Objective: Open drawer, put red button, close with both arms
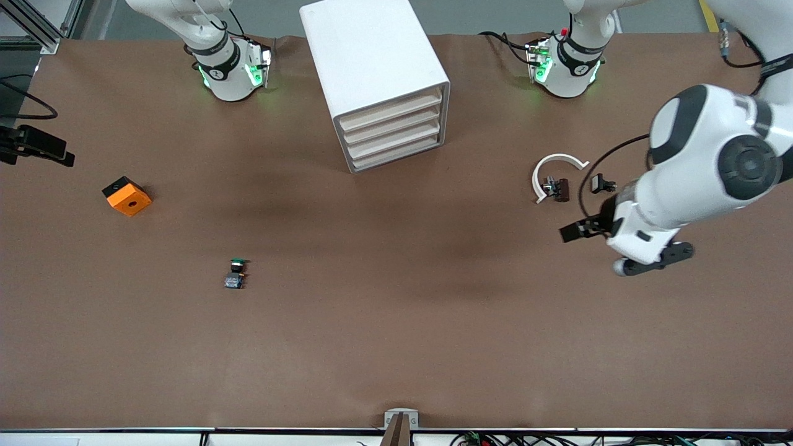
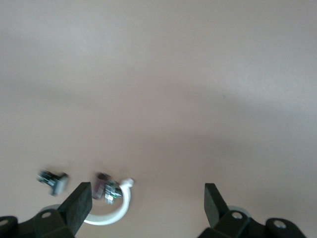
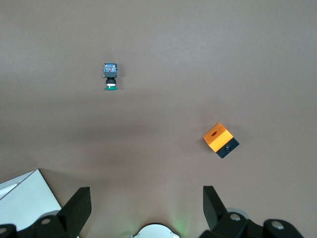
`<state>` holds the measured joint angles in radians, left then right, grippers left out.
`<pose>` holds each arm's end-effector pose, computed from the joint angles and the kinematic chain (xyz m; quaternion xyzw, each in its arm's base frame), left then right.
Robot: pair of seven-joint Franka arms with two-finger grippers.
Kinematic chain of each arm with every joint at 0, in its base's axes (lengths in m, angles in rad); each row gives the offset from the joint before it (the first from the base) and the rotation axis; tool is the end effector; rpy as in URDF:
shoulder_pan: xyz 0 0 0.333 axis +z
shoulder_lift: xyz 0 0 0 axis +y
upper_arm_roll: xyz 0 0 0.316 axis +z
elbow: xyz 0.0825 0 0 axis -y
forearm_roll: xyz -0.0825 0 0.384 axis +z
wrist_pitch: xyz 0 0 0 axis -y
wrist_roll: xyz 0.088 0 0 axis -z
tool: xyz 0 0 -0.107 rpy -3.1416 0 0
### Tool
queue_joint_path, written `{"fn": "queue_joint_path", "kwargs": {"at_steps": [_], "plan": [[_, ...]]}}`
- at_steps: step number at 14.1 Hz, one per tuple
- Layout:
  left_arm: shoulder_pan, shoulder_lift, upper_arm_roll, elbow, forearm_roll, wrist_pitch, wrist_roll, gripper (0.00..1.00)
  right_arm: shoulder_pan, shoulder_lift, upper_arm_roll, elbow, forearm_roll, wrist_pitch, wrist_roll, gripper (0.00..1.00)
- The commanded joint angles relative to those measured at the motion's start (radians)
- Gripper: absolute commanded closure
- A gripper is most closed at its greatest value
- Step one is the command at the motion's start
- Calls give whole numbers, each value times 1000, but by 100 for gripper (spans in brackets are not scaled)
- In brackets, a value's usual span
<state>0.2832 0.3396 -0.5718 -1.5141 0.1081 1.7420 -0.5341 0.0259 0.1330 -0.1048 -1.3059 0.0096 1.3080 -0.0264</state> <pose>0.6312 -0.1296 0.4884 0.9914 0.1220 -0.0416 0.0233 0.5653 -0.0385 0.6504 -0.9976 0.0252 0.0651 0.0012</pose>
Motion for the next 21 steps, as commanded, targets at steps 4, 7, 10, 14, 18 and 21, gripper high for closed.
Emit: {"fn": "queue_joint_path", "kwargs": {"at_steps": [4,7,10,14,18,21], "plan": [[66,-82,-8,69,65,-96,108,0,-46,-145,13,-177,16,81,14,0],[68,-90,-8,115,122,-157,176,0,-54,-227,16,-277,16,154,3,0],[-75,-195,190,95,105,-188,311,0,-52,-233,19,-282,15,148,2,0],[-219,-327,394,10,-22,-208,399,0,-38,-248,24,-288,3,162,-6,0],[-254,-450,470,-130,-73,-206,408,0,-38,-256,22,-289,3,175,-56,0],[-243,-458,469,-130,-79,-208,408,0,-40,-268,20,-296,1,175,-56,0]]}}
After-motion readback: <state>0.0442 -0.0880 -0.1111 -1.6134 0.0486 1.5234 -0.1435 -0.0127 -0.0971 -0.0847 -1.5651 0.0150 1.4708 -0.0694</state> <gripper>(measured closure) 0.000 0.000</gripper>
